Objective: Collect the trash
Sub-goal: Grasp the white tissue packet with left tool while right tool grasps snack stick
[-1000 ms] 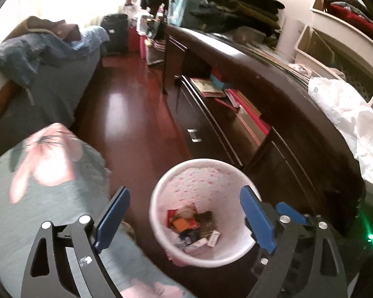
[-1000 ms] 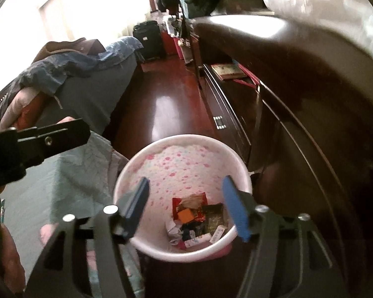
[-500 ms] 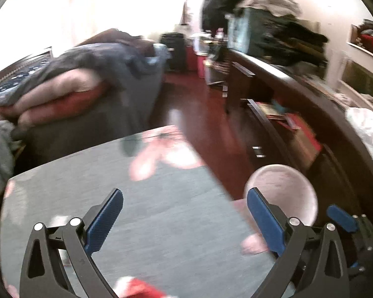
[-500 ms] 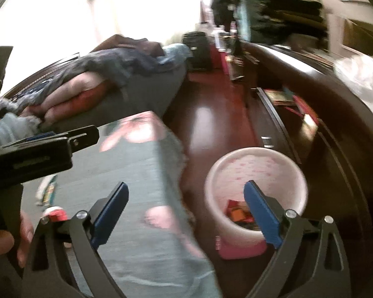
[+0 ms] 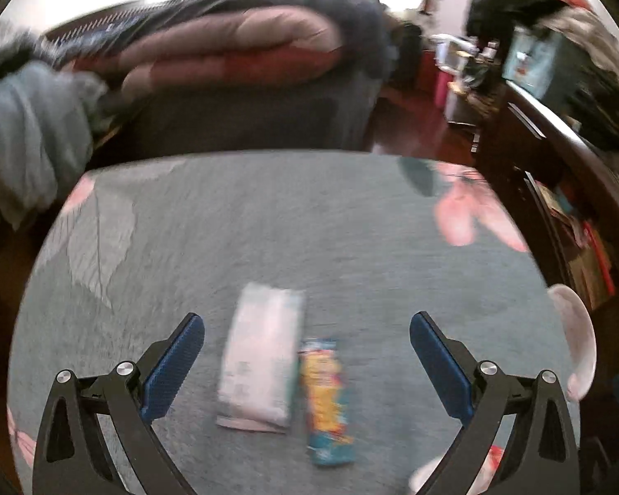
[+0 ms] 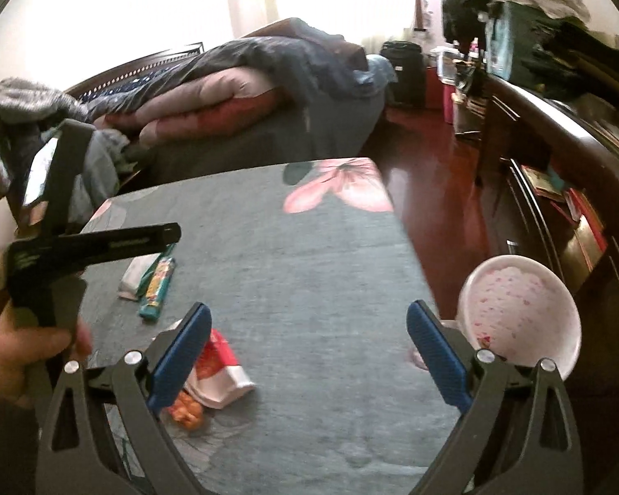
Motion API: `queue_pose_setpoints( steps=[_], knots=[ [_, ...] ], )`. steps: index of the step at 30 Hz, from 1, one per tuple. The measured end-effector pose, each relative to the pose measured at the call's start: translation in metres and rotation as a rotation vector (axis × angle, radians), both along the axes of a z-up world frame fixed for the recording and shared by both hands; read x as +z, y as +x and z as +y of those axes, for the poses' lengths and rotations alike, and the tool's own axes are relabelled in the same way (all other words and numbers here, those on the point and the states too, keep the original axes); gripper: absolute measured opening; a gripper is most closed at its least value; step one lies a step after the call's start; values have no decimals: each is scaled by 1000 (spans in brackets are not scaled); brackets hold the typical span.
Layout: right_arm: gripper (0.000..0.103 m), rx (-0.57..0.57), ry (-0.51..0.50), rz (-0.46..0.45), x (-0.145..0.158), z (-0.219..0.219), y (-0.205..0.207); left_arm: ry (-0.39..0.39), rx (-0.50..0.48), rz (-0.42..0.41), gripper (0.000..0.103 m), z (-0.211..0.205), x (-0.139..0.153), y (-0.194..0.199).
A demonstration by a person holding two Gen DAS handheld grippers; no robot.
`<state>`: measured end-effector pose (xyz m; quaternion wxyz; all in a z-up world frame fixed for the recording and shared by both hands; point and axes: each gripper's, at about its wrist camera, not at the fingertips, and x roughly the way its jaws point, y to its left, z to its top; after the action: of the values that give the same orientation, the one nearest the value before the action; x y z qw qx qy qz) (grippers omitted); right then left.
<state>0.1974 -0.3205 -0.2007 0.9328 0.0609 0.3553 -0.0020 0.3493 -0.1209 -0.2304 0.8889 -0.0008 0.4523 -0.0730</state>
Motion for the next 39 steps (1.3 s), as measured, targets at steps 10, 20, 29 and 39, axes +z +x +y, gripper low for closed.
queue_pose_setpoints(
  steps=[10,20,29,39],
  knots=[
    [96,48,-17,20,-6,23,13,27,66,31,86,36,-21,3],
    [96,62,-19,18,-4,30,13,4,6,17,81,24,-22,0],
    [96,64,-14,11,-2,31,10,34,54,10,64,31,-25,6],
    [96,85,0,15,-1,42,14,18,-21,-11,41,22,-22,-5]
  ],
)
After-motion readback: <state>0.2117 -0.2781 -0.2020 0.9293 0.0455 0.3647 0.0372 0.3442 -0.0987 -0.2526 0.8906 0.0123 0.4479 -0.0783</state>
